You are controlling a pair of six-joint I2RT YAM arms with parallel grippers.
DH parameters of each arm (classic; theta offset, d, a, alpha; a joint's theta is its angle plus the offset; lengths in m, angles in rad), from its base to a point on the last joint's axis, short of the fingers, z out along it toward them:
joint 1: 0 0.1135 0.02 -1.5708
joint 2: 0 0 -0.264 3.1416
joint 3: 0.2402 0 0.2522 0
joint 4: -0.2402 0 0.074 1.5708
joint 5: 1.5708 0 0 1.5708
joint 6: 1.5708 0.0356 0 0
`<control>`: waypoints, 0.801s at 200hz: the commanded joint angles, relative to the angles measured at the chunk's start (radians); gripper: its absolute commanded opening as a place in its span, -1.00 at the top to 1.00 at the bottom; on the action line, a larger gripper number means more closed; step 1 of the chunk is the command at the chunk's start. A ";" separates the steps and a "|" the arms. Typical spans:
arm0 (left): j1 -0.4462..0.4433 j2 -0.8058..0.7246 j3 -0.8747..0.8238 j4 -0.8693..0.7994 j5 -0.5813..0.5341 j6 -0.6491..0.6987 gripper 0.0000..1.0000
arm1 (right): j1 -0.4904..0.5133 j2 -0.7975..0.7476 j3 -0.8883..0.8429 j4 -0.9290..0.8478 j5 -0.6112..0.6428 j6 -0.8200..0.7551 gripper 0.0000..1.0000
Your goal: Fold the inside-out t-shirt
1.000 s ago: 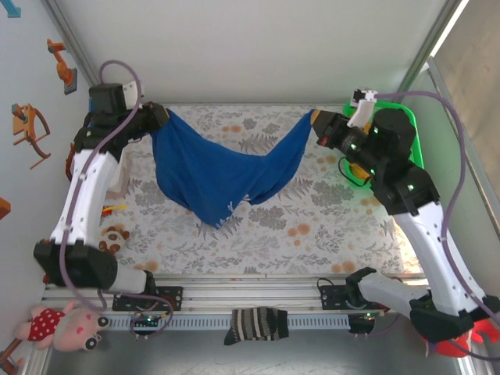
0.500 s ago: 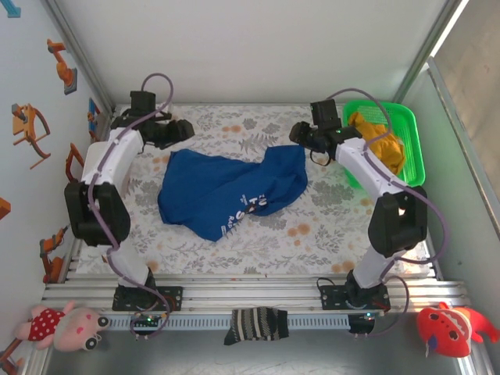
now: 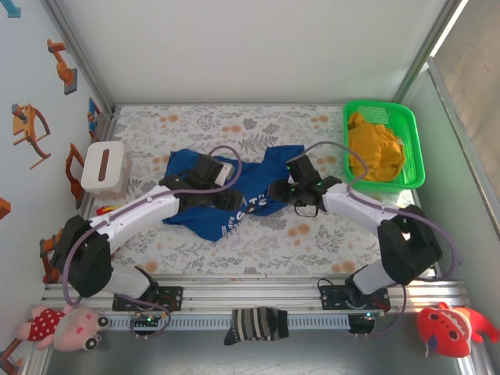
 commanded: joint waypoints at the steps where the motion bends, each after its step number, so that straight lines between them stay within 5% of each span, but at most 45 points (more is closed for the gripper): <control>1: -0.044 0.055 0.005 0.081 -0.107 0.042 -0.47 | 0.041 0.062 0.002 0.088 0.022 0.067 -0.03; 61: -0.081 0.161 0.001 0.167 -0.095 0.048 -0.49 | 0.079 0.145 -0.029 0.121 0.068 0.119 -0.02; 91: -0.095 0.210 -0.003 0.192 -0.088 0.037 -0.70 | 0.079 0.145 -0.064 0.140 0.077 0.134 0.08; 115: -0.104 0.252 0.005 0.201 -0.096 0.025 -0.66 | 0.081 0.131 -0.096 0.160 0.079 0.147 0.22; 130: -0.101 0.274 0.011 0.201 -0.113 0.018 -0.38 | 0.081 0.118 -0.112 0.164 0.082 0.145 0.45; 146: -0.094 0.288 0.037 0.176 -0.129 0.019 0.45 | 0.081 0.100 -0.119 0.154 0.084 0.134 0.98; 155: -0.085 0.283 0.056 0.156 -0.145 0.022 0.91 | 0.081 0.084 -0.120 0.144 0.086 0.121 1.00; 160: -0.075 0.276 0.069 0.140 -0.151 0.025 1.00 | 0.081 0.073 -0.118 0.134 0.091 0.112 1.00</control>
